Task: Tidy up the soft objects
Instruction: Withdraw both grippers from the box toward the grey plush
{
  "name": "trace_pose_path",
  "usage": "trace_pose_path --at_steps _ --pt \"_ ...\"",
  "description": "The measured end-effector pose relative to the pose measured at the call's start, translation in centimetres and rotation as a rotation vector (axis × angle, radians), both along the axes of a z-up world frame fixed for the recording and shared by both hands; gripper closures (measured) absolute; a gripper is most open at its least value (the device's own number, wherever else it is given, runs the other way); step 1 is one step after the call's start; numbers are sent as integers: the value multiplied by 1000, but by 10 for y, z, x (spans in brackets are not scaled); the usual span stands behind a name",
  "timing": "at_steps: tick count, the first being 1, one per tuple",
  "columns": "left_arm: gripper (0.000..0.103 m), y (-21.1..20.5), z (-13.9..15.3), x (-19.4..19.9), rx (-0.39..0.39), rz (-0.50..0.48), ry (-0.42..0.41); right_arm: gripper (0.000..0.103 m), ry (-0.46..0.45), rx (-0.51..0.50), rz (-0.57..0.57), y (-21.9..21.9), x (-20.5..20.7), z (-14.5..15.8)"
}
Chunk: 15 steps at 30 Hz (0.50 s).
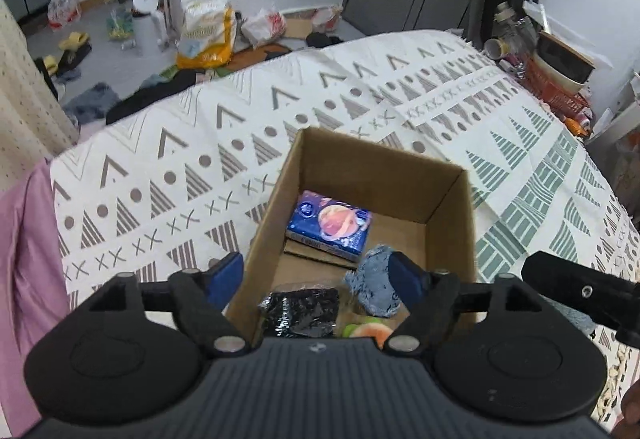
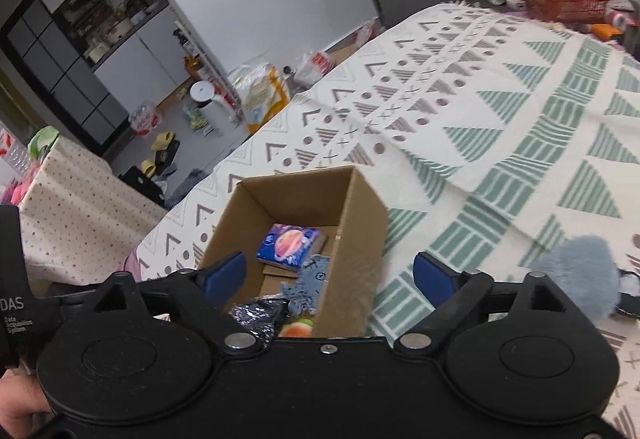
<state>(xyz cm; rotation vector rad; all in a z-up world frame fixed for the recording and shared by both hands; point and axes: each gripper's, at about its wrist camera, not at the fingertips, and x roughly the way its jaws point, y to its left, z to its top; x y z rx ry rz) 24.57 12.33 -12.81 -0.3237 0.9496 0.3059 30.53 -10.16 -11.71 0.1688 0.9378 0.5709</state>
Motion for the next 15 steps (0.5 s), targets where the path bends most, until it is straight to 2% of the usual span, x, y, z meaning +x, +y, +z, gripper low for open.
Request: trace_pose_path --at_steps 7,13,15 --pt "21 -26 10 -4 -1 -27 19 5 1 -19 -62 -24 -9 7" --pt "21 -53 24 -9 34 -50 6 4 0 4 -104 -45 -12 14" --pt "16 -61 27 -9 37 -55 0 4 1 9 -118 -52 -12 15"
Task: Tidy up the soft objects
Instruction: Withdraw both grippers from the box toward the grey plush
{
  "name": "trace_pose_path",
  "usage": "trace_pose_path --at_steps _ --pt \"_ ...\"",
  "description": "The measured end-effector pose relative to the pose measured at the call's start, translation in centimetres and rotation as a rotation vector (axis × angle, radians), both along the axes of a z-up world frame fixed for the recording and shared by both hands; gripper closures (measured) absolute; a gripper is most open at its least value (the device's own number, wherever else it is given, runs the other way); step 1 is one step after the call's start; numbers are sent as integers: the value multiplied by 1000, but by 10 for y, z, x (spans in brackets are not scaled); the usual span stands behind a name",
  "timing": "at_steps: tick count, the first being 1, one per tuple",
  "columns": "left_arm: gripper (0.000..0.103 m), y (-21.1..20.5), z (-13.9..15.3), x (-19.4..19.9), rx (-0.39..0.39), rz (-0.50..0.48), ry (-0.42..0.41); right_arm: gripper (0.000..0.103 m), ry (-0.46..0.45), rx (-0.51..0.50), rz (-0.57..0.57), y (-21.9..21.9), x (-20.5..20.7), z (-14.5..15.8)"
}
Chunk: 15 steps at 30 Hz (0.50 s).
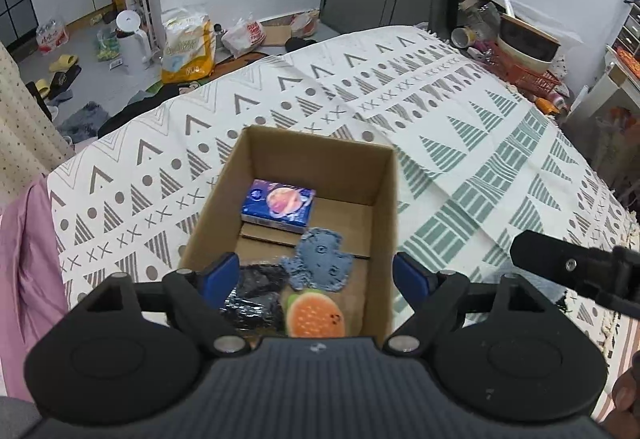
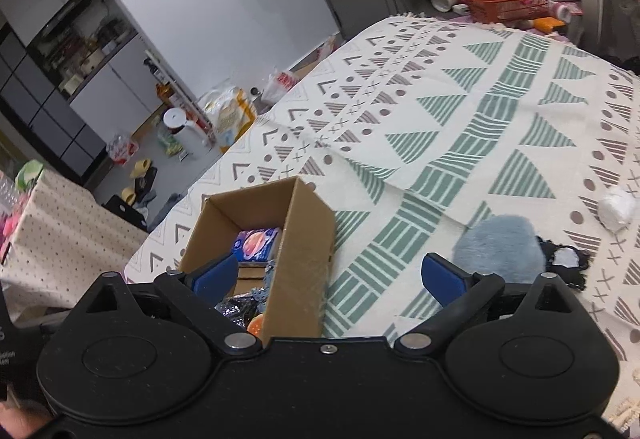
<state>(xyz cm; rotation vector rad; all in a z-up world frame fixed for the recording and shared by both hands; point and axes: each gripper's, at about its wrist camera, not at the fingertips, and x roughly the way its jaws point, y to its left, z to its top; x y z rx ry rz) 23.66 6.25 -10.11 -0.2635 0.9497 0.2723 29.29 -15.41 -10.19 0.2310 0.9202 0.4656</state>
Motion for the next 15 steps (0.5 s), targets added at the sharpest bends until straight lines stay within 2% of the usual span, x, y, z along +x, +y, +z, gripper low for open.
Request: trace_pose_path --at_steps 6,12,15 --pt "3 -28 6 2 0 -44 -19 0 -9 39 -62 -31 0 9" --pt "1 -52 3 10 -33 -59 -31 0 -20 77 -120 -60 3 15" --pt "1 -60 2 13 -85 -64 -40 0 -23 94 -137 -72 3 18"
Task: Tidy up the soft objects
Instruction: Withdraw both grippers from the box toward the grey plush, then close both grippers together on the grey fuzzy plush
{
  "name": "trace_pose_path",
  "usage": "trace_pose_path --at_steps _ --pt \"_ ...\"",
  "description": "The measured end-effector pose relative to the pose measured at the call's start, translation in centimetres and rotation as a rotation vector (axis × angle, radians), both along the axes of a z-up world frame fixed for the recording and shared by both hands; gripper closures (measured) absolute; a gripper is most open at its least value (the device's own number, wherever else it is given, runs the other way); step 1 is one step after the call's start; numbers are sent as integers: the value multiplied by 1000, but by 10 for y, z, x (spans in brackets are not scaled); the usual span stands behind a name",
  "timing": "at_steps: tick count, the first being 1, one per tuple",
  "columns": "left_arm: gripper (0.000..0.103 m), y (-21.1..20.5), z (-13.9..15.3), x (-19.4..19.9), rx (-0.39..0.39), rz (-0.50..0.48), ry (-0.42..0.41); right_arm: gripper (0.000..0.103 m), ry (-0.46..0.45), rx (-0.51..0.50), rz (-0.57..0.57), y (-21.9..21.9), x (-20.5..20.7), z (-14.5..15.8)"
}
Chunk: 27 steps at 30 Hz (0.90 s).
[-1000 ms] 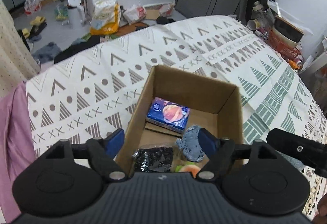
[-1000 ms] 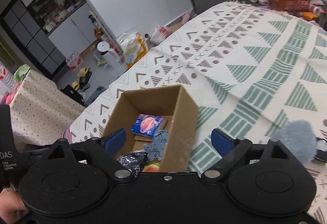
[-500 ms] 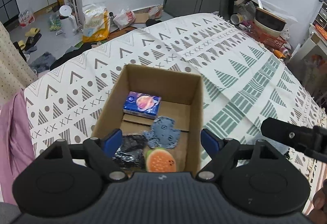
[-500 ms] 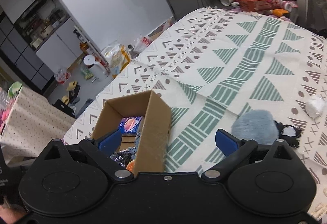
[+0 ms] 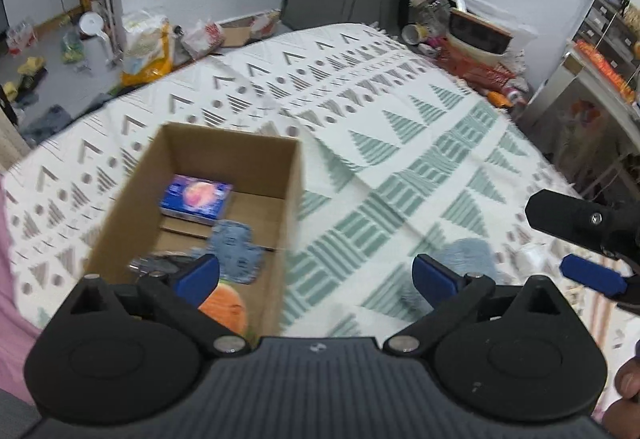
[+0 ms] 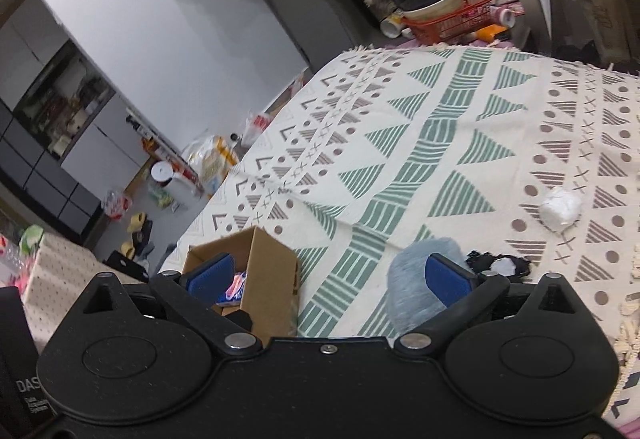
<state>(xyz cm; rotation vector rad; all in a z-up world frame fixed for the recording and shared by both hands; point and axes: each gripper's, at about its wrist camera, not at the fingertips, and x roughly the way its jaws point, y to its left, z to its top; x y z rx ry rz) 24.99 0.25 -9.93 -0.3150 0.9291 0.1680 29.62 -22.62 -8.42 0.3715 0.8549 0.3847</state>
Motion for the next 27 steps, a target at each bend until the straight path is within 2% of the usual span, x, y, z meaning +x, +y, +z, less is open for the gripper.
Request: trace_pose_path --at_steps 5,10,19,23,27 --pt "1 -20 2 7 0 -15 -6 0 -14 0 -31 -21 2 3" --pt "1 -39 -1 15 6 -49 6 0 19 -23 -79 -42 12 -8" --pt "1 -73 -22 18 30 -96 18 0 61 -7 -134 -72 22 -25" --pt "3 -84 -36 20 17 -110 40 0 130 -17 -140 -75 33 -46" --pt "4 -90 -46 22 1 -127 45 0 149 -12 -141 -76 35 -51"
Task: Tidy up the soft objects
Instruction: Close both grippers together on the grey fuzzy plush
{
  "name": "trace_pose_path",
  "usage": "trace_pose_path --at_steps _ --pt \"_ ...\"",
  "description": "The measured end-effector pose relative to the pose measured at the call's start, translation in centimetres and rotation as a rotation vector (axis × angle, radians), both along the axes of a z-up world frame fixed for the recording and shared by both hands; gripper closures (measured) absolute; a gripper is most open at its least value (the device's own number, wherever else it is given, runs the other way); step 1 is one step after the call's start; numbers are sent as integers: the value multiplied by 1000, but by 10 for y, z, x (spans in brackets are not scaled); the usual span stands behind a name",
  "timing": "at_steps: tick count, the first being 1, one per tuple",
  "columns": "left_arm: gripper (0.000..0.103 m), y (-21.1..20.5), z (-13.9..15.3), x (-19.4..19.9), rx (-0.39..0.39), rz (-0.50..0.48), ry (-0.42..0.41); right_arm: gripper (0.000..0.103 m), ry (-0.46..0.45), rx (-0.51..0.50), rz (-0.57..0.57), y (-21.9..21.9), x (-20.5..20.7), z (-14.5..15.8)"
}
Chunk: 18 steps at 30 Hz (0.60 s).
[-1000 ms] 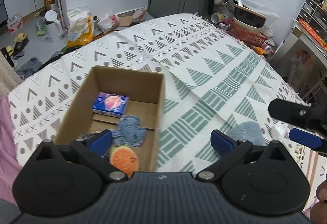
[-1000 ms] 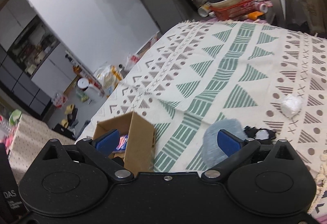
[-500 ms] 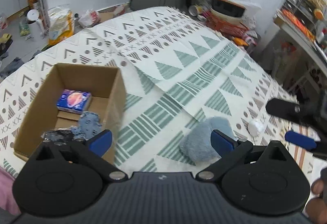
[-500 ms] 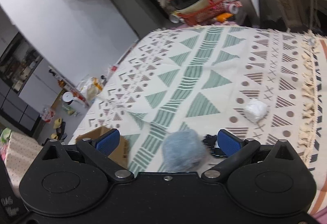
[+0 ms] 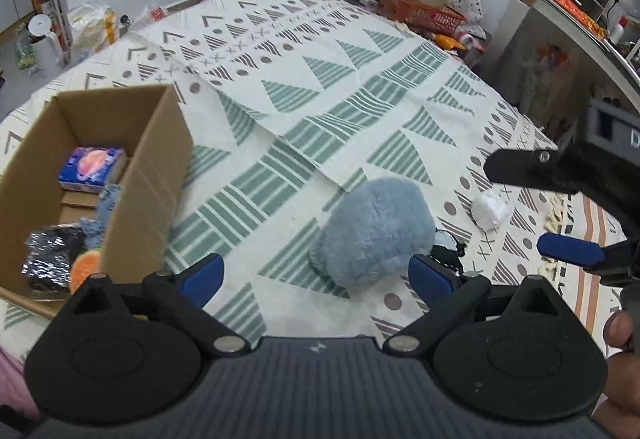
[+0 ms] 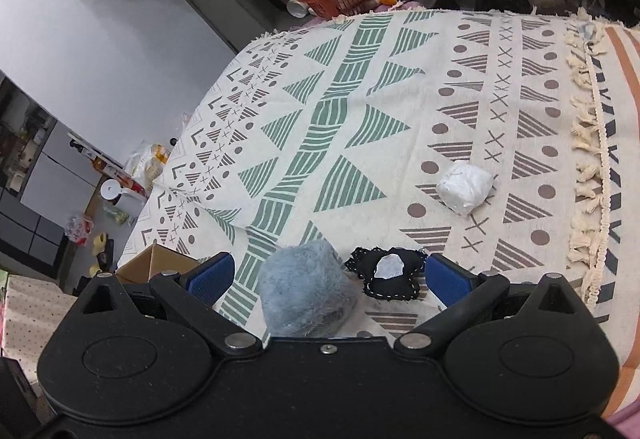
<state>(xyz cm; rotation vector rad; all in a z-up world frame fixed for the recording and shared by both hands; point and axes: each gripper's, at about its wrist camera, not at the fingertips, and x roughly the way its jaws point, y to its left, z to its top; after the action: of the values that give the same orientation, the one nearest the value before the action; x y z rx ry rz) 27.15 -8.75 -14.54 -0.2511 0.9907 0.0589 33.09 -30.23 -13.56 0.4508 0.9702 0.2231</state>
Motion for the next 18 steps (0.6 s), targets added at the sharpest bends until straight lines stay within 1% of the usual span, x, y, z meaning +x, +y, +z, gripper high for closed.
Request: trace_pose_path --at_steps 4,6,8,10,13,14,15,16,18 --pt "4 -3 -6 5 -1 -8 -10 0 4 -6 23 4 0 -5" --pt "8 -5 -11 9 -4 -14 -3 0 15 -14 36 7 2 -9" --pt "12 -6 -16 12 -25 -22 16 0 29 -16 35 9 3 -13" --pt "13 -7 -19 13 -43 -33 19 0 34 -19 30 9 5 -15" --pt "13 -10 -25 14 -42 -58 23 0 46 -24 22 9 8 -18" --pt "14 -10 -28 16 -39 -61 34 0 51 -24 20 9 8 -19" --pt "18 -9 -31 18 -37 -59 42 0 54 -24 20 10 9 -20" --pt "19 -7 -33 21 -35 -55 47 0 55 -26 20 10 9 -20" --pt "20 -3 -34 25 -33 -50 42 0 59 -31 19 11 10 -23"
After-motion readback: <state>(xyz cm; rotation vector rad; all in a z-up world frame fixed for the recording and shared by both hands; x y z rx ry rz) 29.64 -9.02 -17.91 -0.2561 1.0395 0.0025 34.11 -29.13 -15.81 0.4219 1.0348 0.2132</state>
